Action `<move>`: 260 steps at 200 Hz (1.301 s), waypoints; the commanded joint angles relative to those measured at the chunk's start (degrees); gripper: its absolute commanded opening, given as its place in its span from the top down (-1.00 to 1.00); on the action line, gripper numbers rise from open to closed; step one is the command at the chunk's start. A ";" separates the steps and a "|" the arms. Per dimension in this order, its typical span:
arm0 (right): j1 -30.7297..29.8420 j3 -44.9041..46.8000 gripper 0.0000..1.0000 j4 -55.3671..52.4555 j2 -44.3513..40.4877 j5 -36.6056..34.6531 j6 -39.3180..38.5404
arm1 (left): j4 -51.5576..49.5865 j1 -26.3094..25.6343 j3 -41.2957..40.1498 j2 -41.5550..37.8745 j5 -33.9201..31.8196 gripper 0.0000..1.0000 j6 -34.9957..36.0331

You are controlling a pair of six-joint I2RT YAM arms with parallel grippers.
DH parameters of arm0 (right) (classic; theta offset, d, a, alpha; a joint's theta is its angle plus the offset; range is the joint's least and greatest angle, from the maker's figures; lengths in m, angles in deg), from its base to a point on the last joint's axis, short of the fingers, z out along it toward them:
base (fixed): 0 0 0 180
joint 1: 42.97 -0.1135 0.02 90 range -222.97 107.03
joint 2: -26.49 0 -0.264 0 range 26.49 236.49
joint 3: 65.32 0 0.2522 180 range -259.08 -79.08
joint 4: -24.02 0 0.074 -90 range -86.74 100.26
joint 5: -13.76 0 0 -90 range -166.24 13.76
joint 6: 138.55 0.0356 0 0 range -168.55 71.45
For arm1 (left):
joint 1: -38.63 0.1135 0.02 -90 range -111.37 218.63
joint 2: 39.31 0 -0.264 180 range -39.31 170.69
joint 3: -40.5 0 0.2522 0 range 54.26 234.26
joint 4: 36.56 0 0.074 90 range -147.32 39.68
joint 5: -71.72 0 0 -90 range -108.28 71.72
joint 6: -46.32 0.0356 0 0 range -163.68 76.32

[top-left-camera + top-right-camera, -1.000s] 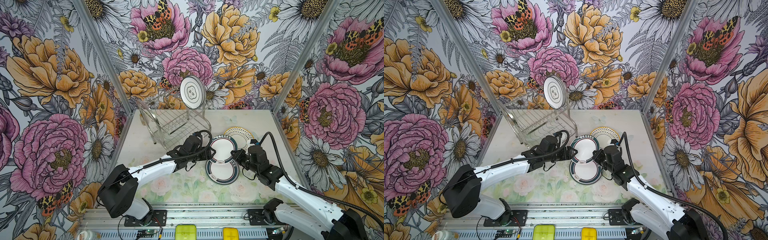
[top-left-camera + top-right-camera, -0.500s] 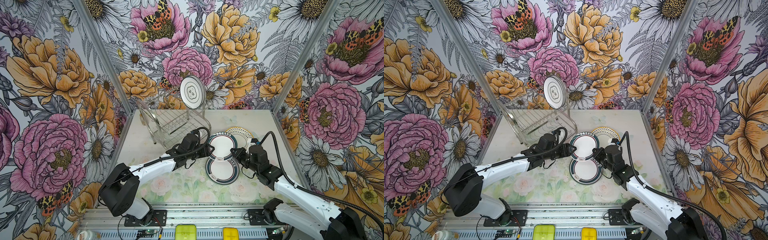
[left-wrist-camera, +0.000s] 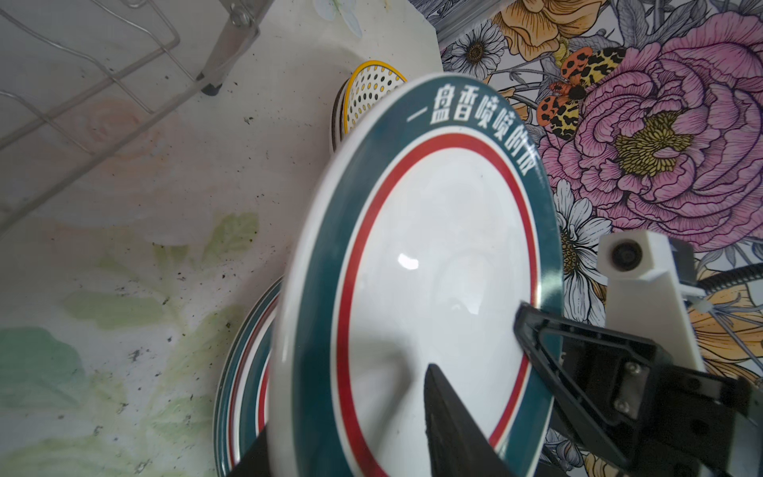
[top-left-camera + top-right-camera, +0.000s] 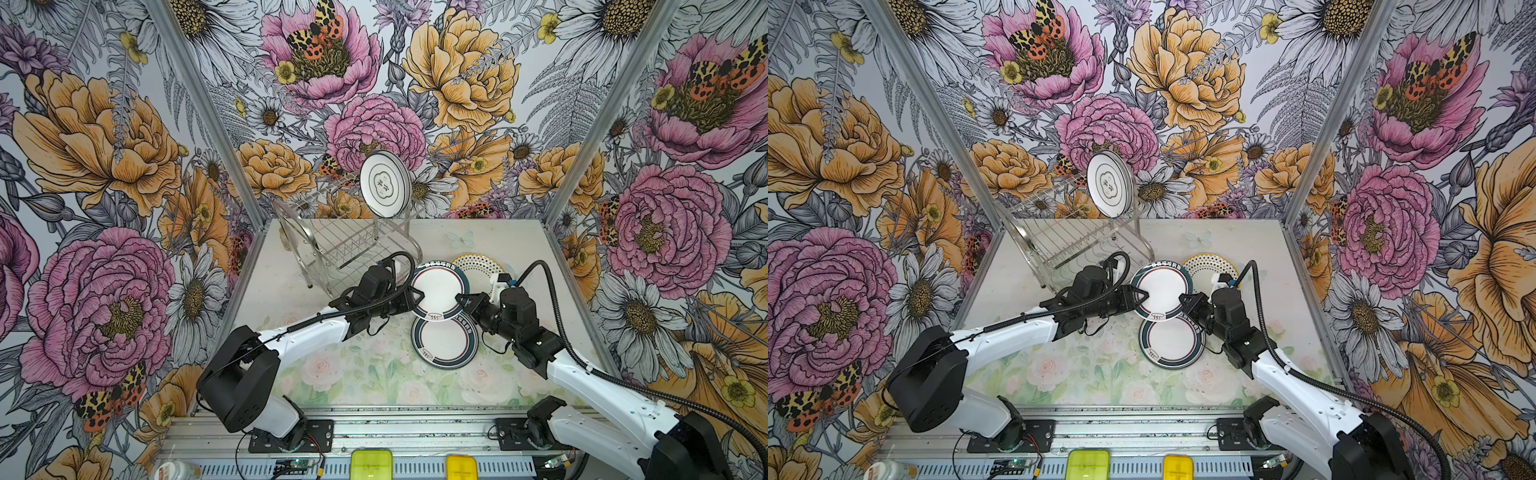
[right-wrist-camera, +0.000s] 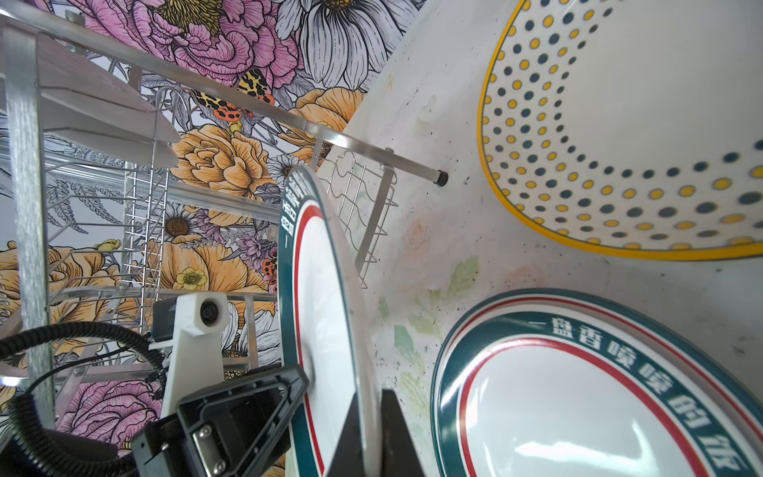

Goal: Unload the plates from the dish rack
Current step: Place the plate among the plates.

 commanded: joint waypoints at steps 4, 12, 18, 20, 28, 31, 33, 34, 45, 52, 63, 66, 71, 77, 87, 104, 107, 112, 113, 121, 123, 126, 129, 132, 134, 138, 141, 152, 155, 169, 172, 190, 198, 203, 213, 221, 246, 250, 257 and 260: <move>0.02 -0.95 1.00 3.91 1.00 2.15 -0.08 | 2.99 -0.19 0.45 0.33 3.17 0.37 0.27; 0.02 -0.90 1.00 4.18 1.16 2.14 -0.08 | 3.01 -0.29 0.47 0.42 3.46 0.45 0.27; 0.00 -0.95 1.00 4.36 1.41 2.12 -0.11 | 3.01 -0.37 0.41 0.44 3.58 0.49 0.27; 0.01 -0.89 1.00 4.51 1.42 2.16 -0.18 | 3.01 -0.44 0.42 0.39 3.53 0.50 0.27; -0.02 -1.00 1.00 4.89 1.73 2.32 -0.24 | 2.81 -0.45 0.38 0.35 3.59 0.56 0.27; 0.01 -1.01 1.00 5.06 1.92 2.50 -0.25 | 2.71 -0.55 0.37 0.35 3.56 0.57 0.31; 0.02 -1.04 1.00 5.21 2.01 2.62 -0.35 | 2.60 -0.56 0.41 0.35 3.54 0.59 0.30; 0.02 -1.04 1.00 5.30 2.07 2.66 -0.40 | 2.54 -0.56 0.39 0.31 3.54 0.59 0.33; 0.01 -1.41 1.00 5.94 3.05 3.85 -1.13 | 1.85 -0.60 0.37 0.35 3.28 0.65 0.47; 0.02 -1.88 1.00 6.08 3.87 4.96 -1.70 | 1.65 -0.65 0.37 0.35 3.33 0.68 0.66; 0.02 -2.23 1.00 6.44 4.92 5.87 -1.87 | 1.27 -0.69 0.28 0.44 3.28 0.74 0.87; 0.02 -2.27 1.00 6.62 5.26 6.06 -1.91 | 1.18 -0.79 0.20 0.44 3.24 0.76 0.88; 0.02 -2.45 1.00 6.77 5.56 6.28 -2.00 | 1.08 -0.77 0.12 0.50 3.24 0.78 0.90; 0.02 -2.61 1.00 6.77 6.04 6.38 -2.18 | 1.01 -0.86 0.02 0.53 3.27 0.81 0.88; 0.02 -2.63 0.89 7.03 6.46 6.43 -2.12 | 0.82 -0.96 -0.11 0.50 3.26 0.86 0.89; 0.02 -2.67 0.63 7.14 6.79 6.33 -2.32 | 0.32 -1.17 -0.25 0.44 3.70 0.92 1.21; 0.02 -2.64 0.60 7.14 6.79 6.23 -2.28 | 0.01 -1.26 -0.17 0.38 3.65 0.93 1.15; 0.02 -2.54 0.55 7.05 6.79 6.05 -2.30 | -0.38 -1.34 -0.18 0.26 3.36 0.94 1.19; 0.02 -2.54 0.53 7.05 6.83 6.04 -2.34 | -0.44 -1.34 -0.22 0.26 3.32 0.94 1.21; 0.10 -2.63 0.45 6.97 6.96 6.03 -2.47 | -0.79 -1.43 -0.27 0.11 3.23 0.97 1.32; 0.11 -2.57 0.43 6.92 7.03 6.04 -2.51 | -0.84 -1.48 -0.28 0.05 3.24 0.98 1.32; 0.08 -2.49 0.40 6.88 7.05 5.96 -2.38 | -0.93 -1.48 -0.40 0.01 3.19 0.99 1.40; 0.18 -2.50 0.38 6.83 7.13 5.83 -2.38 | -1.20 -1.52 -0.42 -0.08 3.27 1.00 1.41; 0.19 -2.40 0.36 6.87 7.22 5.78 -2.36 | -1.35 -1.52 -0.41 -0.15 3.21 1.00 1.34; 0.19 -2.42 0.35 6.87 7.31 5.73 -2.35 | -1.49 -1.52 -0.44 -0.26 3.15 1.00 1.37; 0.19 -2.39 0.32 6.80 7.37 5.77 -2.37 | -1.60 -1.59 -0.53 -0.33 3.17 1.00 1.49; 0.26 -2.43 0.30 6.79 7.52 5.77 -2.40 | -1.71 -1.55 -0.59 -0.42 3.15 1.00 1.56; 0.36 -2.47 0.19 6.72 7.88 5.77 -2.38 | -2.21 -1.52 -0.67 -0.77 3.10 1.00 1.67; 0.37 -2.49 0.16 6.66 7.97 5.77 -2.40 | -2.43 -1.58 -0.76 -0.92 3.10 1.00 1.67; 0.69 -2.54 0.04 5.90 8.11 5.31 -2.50 | -3.45 -1.59 -0.78 -1.65 2.76 1.00 1.80; 0.84 -2.48 0.02 5.52 8.03 5.17 -2.53 | -3.73 -1.59 -0.78 -1.85 2.67 1.00 1.84; 2.37 -2.74 -0.07 2.15 7.20 4.09 -3.46 | -5.77 -1.55 -0.86 -3.38 1.93 1.00 2.07; 3.30 -3.17 -0.11 -0.06 6.61 3.44 -4.11 | -6.87 -1.55 -0.87 -4.05 1.72 1.00 2.11; 3.95 -3.39 -0.13 -1.62 6.22 3.05 -4.79 | -7.43 -1.55 -0.94 -4.51 1.45 1.00 2.07; 5.39 -3.78 -0.16 -4.30 5.42 2.53 -6.04 | -8.70 -1.60 -1.35 -5.36 1.19 1.00 2.04; 6.69 -3.80 -0.19 -5.90 4.89 2.33 -6.58 | -9.64 -1.61 -1.62 -6.00 0.82 1.00 1.96; 10.70 -3.72 -0.24 -8.53 3.81 2.68 -8.39 | -10.83 -1.72 -2.97 -7.85 0.22 1.00 1.15; 11.20 -3.72 -0.25 -8.88 3.72 2.70 -8.83 | -10.91 -1.80 -3.30 -8.11 0.26 1.00 0.94; 12.33 -3.92 -0.25 -9.28 3.54 2.90 -9.49 | -11.11 -1.94 -3.55 -8.49 0.27 1.00 0.68; 12.81 -4.02 -0.25 -9.58 3.49 2.95 -9.80 | -11.27 -2.12 -3.71 -8.59 0.13 1.00 0.58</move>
